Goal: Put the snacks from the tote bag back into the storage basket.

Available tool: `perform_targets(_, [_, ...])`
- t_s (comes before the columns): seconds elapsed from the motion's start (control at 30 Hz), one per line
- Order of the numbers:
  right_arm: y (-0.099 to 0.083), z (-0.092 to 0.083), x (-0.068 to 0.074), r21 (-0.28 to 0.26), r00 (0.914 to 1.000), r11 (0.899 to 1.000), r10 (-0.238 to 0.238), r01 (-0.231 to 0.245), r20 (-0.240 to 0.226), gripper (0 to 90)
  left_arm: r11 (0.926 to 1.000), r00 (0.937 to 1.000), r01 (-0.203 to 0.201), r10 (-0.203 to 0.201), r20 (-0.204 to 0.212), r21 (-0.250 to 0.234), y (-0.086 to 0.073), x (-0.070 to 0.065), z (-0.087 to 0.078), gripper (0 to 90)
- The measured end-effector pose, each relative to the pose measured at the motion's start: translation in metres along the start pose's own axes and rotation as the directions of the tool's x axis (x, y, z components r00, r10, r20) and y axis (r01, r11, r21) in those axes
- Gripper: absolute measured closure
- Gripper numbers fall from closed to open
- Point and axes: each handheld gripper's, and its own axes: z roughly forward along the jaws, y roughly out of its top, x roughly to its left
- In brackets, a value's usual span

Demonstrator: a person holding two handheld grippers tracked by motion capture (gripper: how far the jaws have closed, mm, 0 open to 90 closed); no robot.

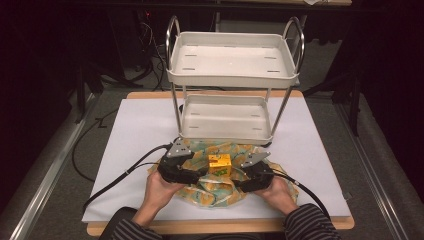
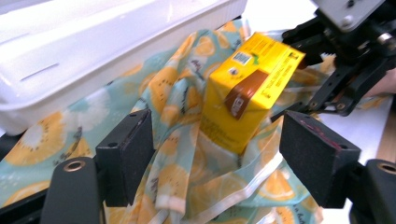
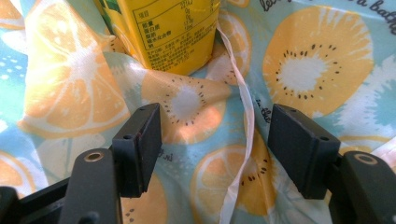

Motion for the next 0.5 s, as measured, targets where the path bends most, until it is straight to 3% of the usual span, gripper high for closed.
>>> perform_targets(0.23, [0.0, 0.0, 0.001, -0.004, 1.0, 1.0, 0.004, -0.004, 0.004, 35.6, 0.9992, 0.999, -0.039, 0.039, 0.022, 0.002, 0.008, -0.008, 0.005, 25.4])
perform_targets(0.5, [0.0, 0.0, 0.001, -0.002, 1.0, 1.0, 0.005, -0.005, 0.003, 35.6, 0.9982, 0.9978, -0.053, 0.052, 0.041, 0.026, 0.012, -0.01, 0.021, 25.0])
